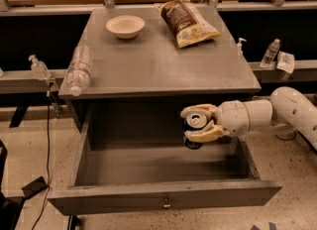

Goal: Place pepsi can into top drawer

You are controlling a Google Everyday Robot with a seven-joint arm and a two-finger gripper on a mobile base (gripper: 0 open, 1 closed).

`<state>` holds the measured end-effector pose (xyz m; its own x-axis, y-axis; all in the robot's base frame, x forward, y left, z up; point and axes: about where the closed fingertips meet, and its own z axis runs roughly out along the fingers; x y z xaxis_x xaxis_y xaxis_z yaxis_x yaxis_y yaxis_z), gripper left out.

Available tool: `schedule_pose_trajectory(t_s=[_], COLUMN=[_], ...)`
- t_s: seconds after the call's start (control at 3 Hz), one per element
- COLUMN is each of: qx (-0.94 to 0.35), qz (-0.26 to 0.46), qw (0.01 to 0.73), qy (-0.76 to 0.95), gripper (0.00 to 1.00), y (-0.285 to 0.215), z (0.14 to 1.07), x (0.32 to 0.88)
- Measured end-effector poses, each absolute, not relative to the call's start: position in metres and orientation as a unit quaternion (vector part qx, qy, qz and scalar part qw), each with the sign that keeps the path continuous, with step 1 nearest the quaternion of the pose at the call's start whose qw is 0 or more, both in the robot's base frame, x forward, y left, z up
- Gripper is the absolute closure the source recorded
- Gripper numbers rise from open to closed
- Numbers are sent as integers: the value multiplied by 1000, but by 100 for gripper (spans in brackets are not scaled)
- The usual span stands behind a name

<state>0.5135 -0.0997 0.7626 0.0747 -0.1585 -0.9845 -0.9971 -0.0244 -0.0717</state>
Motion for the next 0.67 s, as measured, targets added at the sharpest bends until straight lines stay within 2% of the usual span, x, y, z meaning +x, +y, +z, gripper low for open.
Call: schedule_pose_trajectory(t_s=[0.67], qx=[-547], qz=[461], qw=[452], qy=[533], gripper=[100], y=[-104], z=[707], x=[484])
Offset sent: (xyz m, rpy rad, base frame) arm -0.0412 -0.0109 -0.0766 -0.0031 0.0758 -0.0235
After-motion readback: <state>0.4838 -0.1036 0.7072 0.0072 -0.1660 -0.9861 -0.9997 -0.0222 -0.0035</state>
